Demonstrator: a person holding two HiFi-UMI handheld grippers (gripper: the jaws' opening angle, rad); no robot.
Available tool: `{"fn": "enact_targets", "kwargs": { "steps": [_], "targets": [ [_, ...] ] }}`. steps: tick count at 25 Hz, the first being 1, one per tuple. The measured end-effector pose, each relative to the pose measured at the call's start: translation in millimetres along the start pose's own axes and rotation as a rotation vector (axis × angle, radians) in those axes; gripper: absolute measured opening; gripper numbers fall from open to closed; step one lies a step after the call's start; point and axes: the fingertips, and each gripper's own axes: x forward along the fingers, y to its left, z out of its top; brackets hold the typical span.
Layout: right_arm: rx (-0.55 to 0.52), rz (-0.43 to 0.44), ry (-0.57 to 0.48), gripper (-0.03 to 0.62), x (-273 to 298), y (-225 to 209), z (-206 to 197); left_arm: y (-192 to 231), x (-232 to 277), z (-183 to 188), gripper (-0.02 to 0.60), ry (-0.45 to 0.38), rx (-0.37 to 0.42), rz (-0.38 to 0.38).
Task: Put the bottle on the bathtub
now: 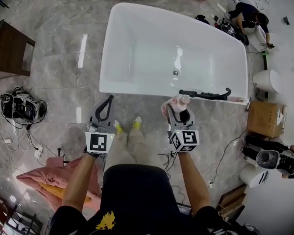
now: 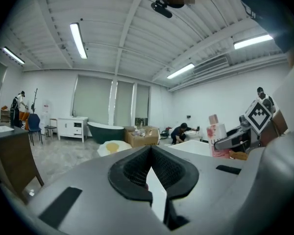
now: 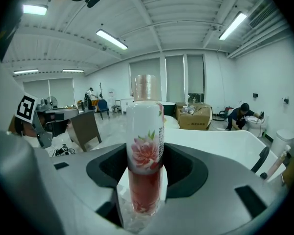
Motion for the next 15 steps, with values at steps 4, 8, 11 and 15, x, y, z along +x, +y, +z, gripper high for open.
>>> {"fn": "enact_targets", "kwargs": {
  "steps": [4, 8, 11, 15],
  "targets": [
    [0.015, -0.023, 0.016, 0.216, 37.4, -10.1, -36.3, -4.2, 22.0, -37.7, 0.017, 0.018, -0.011, -0.013],
    [0.024, -0.075, 0.005, 0.216, 71.8, -27.6, -76.3, -16.2, 49.0, -73.4, 0.017, 0.034, 0.045, -0.035],
    [0.028, -0.106, 0.0, 0.216, 94.3, -37.9, -104.7, -24.4, 68.6, -94.2, 0.017, 0.058, 0.141, -0.075],
    [0.029, -0.101, 0.016, 0.216, 126.8, -42.3, -140.6, -26.5, 91.3, -123.5, 0.017, 0.049, 0.006, -0.034]
  ]
}}
